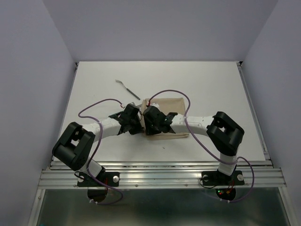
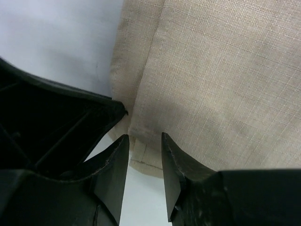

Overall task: Fold the napkin into a case and place the utensils inside
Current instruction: Fold the lower triangle-folded napkin at the center of the board.

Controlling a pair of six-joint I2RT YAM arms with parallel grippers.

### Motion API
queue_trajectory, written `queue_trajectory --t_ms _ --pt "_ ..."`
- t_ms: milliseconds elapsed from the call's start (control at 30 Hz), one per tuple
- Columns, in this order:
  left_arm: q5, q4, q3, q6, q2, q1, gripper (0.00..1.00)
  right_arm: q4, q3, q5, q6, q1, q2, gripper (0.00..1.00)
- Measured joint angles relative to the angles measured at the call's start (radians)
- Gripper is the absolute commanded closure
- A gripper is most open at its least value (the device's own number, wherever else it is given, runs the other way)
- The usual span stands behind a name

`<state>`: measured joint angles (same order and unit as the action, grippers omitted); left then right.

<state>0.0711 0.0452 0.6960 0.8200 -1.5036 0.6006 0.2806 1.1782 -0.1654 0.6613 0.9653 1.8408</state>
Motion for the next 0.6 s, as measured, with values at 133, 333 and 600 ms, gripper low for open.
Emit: queue_trajectory --t_ms 133,333,600 --pt "0.0 0.0 -0.001 0.0 0.005 0.0 1.0 0.001 0.014 -0.007 -0.003 0.009 0.035 0.61" --pt "0.0 0.0 -0.005 0.0 0.012 0.0 1.0 0.001 0.027 -0.037 -0.005 0.022 0.053 0.71" --pt "0.0 -0.001 -0.015 0.0 0.015 0.0 1.0 0.002 0.029 -0.071 0.001 0.031 0.055 0.94"
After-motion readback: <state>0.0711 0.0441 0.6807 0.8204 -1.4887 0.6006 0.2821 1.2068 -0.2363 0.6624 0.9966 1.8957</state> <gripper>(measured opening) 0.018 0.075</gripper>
